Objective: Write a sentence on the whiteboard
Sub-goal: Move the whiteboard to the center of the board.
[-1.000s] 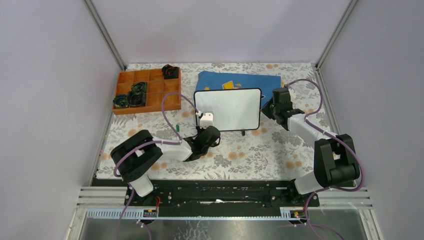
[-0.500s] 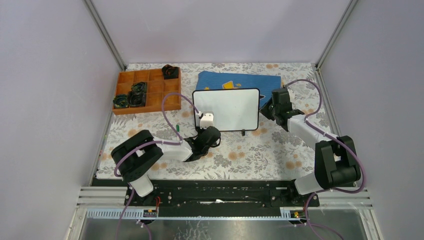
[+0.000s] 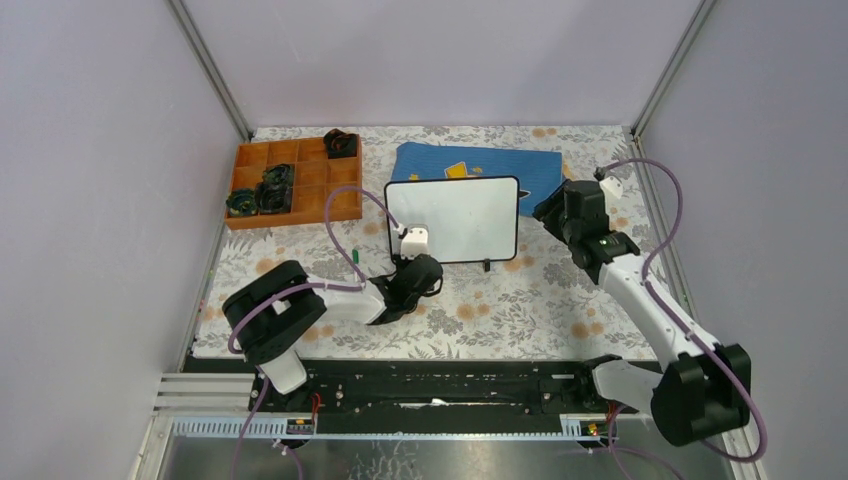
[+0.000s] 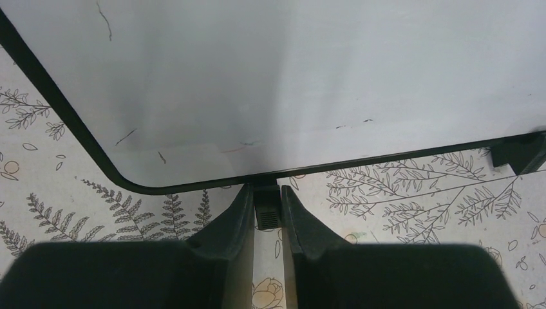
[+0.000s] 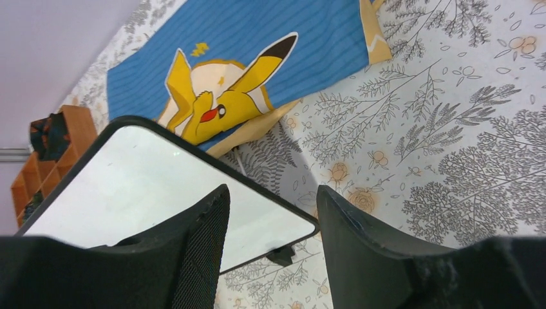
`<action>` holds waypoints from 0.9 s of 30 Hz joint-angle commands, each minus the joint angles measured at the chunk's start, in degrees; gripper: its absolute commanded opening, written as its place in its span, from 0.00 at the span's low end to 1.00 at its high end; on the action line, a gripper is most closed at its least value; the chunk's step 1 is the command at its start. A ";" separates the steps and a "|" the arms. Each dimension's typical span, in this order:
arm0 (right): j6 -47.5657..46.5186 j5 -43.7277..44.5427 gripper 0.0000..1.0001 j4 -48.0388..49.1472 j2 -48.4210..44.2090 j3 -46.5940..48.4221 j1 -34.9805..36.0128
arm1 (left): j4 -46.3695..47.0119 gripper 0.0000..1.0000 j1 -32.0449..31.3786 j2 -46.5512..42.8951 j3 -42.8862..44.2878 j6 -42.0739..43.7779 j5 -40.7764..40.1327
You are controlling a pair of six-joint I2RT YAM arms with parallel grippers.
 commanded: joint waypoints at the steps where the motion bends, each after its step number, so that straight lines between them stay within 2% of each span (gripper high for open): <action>1: -1.82 1.40 0.59 -2.82 -7.58 -1.41 0.30 | -1.55 0.00 -2.66 -0.77 -0.45 1.24 -0.05; 7: -3.39 1.59 0.59 -6.62 -14.37 -2.50 0.25 | -3.86 0.00 -6.12 -1.86 0.80 -0.87 -0.57; 14: -4.89 1.84 0.59 -9.02 -17.93 -1.42 0.29 | -8.29 0.00 -9.53 -2.12 1.72 -4.94 -1.94; 27: -5.47 2.53 0.59 -12.30 -21.58 1.48 0.24 | -15.38 0.00 -9.04 8.23 10.98 -12.79 -9.47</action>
